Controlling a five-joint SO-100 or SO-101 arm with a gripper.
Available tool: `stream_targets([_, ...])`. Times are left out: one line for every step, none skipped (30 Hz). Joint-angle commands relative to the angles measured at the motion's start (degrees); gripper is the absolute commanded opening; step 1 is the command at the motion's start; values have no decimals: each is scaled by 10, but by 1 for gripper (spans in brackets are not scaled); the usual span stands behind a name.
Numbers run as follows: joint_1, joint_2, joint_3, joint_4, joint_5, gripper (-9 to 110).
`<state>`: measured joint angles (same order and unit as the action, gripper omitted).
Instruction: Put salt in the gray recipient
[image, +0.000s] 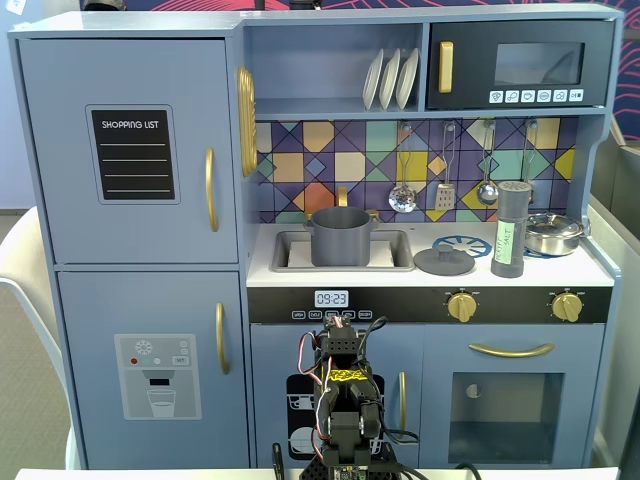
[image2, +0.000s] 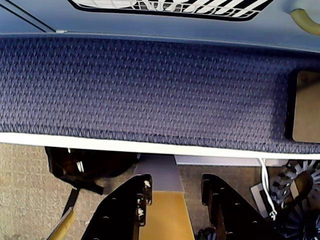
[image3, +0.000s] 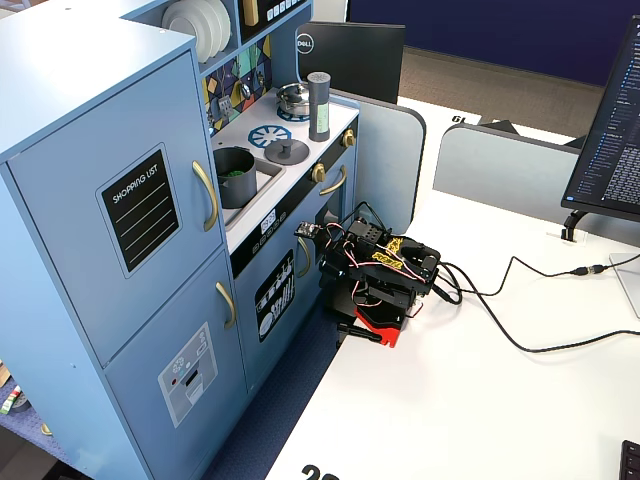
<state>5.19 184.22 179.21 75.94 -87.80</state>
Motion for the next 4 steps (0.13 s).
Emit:
stream_targets([10, 3, -6, 1, -1, 5])
stream_targets([10, 3, -6, 1, -1, 5])
stream_targets([10, 3, -6, 1, -1, 5])
stream_targets([10, 3, -6, 1, -1, 6])
